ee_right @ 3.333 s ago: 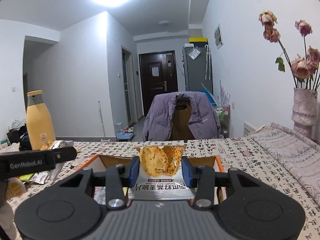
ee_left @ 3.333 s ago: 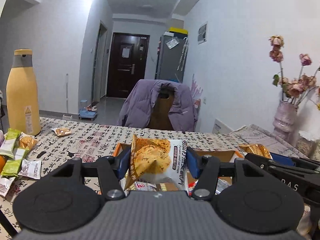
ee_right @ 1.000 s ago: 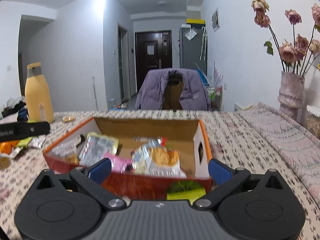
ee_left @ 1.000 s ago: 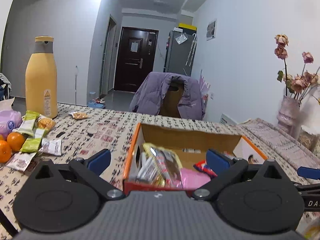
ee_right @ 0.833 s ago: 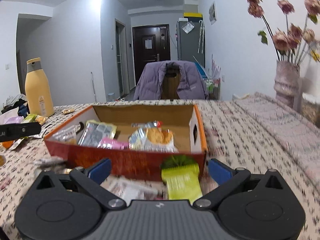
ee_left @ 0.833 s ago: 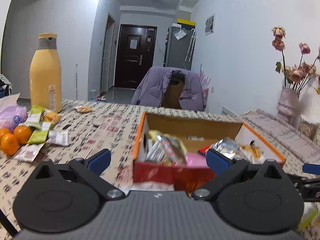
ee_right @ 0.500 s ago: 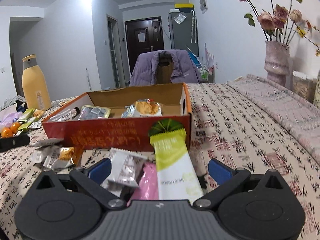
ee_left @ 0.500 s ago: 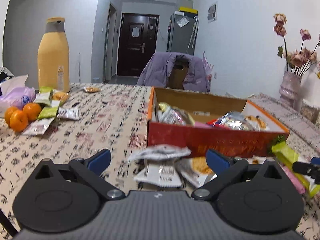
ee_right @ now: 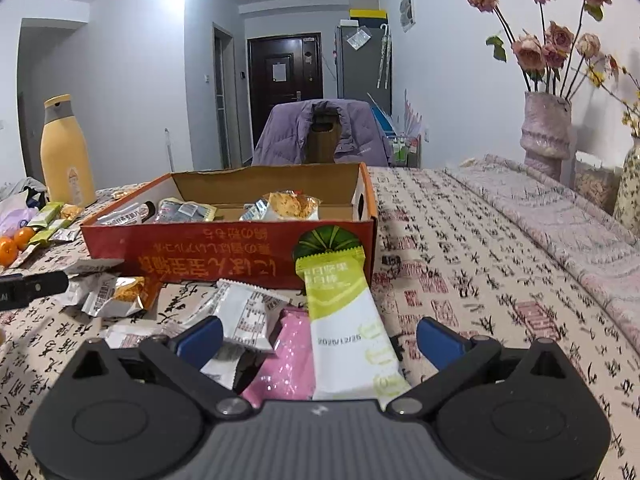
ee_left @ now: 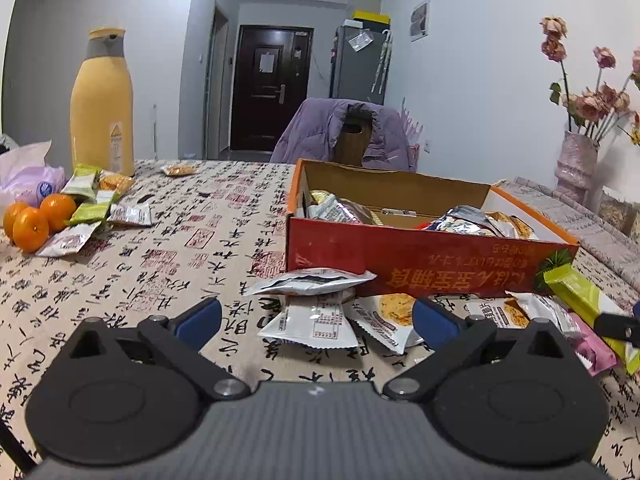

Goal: Organize snacks
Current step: 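Grasp the green-and-white snack bar with the right tool, then grasp a white packet with the left tool while the right tool holds the bar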

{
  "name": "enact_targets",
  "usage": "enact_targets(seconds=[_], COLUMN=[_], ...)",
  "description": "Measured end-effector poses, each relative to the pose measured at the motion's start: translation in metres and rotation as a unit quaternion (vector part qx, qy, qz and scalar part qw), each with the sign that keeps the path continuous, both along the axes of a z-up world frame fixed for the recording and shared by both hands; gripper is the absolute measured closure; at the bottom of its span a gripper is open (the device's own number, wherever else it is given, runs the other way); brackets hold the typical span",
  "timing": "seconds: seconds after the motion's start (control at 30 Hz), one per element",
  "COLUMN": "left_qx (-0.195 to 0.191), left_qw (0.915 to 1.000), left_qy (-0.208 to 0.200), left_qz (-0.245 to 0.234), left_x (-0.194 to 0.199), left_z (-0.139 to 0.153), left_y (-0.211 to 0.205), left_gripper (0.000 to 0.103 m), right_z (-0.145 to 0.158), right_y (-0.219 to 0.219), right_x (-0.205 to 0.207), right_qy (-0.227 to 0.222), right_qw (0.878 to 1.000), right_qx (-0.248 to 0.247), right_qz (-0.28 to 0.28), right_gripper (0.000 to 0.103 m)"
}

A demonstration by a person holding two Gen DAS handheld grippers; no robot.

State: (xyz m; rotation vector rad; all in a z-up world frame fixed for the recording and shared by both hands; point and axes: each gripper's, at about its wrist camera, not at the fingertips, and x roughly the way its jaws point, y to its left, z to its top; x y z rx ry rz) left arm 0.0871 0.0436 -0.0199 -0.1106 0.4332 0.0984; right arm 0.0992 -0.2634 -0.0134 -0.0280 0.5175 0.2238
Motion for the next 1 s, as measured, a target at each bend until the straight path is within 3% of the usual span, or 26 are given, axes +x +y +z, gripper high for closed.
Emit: enact_targets(seconds=[0.43, 0.57, 1.0], left_qx=[-0.003, -0.004, -0.004], left_qw=[1.0000, 1.0000, 1.0000], left_qy=[0.001, 0.004, 0.007], left_qz=[-0.005, -0.006, -0.006], left_x=[0.000, 0.001, 0.001], left_z=[-0.001, -0.002, -0.002], left_y=[0.000, 0.000, 0.000], left_gripper=[0.000, 0.000, 0.000], right_z=[-0.011, -0.011, -0.007], right_y=[-0.005, -0.002, -0.011], right_x=[0.038, 0.039, 0.022], right_qy=[0.038, 0.032, -0.021], right_qw=[0.999, 0.999, 1.000], right_qx=[-0.018, -0.022, 0.006], right_qz=[-0.004, 0.008, -0.015], right_gripper=[0.043, 0.064, 0.066])
